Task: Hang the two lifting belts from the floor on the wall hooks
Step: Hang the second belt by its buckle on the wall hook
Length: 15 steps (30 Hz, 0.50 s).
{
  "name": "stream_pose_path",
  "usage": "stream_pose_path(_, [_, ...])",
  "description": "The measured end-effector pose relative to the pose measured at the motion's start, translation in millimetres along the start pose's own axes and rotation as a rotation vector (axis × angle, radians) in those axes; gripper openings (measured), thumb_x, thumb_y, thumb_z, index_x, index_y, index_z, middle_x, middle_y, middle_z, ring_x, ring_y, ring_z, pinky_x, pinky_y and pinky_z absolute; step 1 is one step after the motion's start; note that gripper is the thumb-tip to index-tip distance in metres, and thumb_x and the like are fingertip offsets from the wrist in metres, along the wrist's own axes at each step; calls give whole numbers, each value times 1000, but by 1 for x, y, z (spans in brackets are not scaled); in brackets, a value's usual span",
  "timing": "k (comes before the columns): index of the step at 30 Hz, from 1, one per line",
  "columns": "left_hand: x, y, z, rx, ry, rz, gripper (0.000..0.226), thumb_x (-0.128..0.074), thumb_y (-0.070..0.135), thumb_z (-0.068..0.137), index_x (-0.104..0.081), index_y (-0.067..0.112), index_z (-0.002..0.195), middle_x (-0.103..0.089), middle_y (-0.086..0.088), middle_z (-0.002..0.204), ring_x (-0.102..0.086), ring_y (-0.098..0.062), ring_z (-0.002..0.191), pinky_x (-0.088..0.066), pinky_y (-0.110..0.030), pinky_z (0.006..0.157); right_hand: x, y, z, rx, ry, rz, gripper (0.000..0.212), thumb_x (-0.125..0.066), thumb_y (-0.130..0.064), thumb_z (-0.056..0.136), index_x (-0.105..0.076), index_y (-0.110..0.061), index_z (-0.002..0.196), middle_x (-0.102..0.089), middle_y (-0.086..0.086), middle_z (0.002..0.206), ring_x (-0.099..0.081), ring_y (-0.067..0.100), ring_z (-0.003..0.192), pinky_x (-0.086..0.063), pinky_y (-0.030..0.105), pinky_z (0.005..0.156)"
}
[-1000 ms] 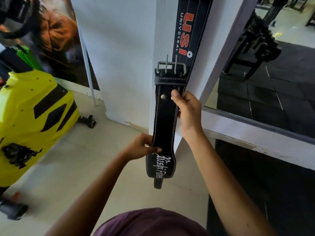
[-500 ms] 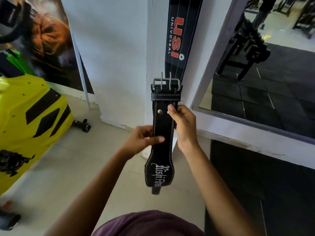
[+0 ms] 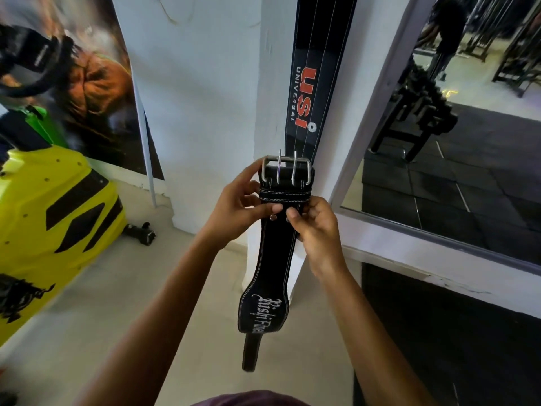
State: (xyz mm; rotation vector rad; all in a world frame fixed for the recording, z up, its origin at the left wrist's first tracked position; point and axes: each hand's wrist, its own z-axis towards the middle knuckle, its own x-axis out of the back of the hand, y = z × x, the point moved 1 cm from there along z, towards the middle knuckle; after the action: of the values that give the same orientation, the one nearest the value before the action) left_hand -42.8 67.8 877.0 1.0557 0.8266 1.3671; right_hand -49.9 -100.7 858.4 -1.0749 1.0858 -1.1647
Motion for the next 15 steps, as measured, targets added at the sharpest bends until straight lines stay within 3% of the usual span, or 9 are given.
stream_pose_path(3, [-1,-7,3,28,26,-29,78,-82,22,69,-47,28,138,-69,-26,104,-65,-48,92,-53,-61,82,4,-11,7,50,-26,12,60,-63,6,89,-36,-28,131,-70,12,110,-69,13,92,-58,28,79])
stream_pose_path(6, [-3,-10,4,17,54,14,67,-83,24,68,-56,20,130,-72,-17,101,-69,-38,90,-56,-58,79,8,-16,14,77,-73,-43,74,-62,9,88,-33,-30,144,-68,16,119,-67,21,105,-58,29,75])
stream_pose_path(8, [-4,-10,5,-8,105,103,60,-84,24,68,-62,18,124,-70,-6,101,-67,-26,91,-58,-53,76,9,-20,17,93,-69,-77,70,-64,7,88,-39,-34,139,-69,14,118,-67,17,104,-59,32,76])
stream_pose_path(11, [-1,-6,10,-57,201,241,57,-87,28,63,-67,23,116,-53,-1,111,-56,-17,108,-47,-31,98,8,-26,20,170,29,-211,60,-72,0,83,-49,-39,122,-61,7,121,-63,4,101,-57,38,90])
stream_pose_path(13, [2,6,18,-143,196,289,54,-87,22,63,-66,25,113,-53,2,115,-54,-7,109,-41,-14,96,4,-34,23,247,91,-257,54,-76,-2,80,-53,-27,123,-53,2,126,-57,-4,107,-49,24,99])
stream_pose_path(15, [6,22,30,-189,158,270,53,-86,18,66,-64,26,113,-60,12,111,-60,3,101,-49,-19,88,-1,-45,31,356,110,-290,52,-76,-3,80,-52,-15,125,-56,-8,121,-53,-11,109,-42,11,97])
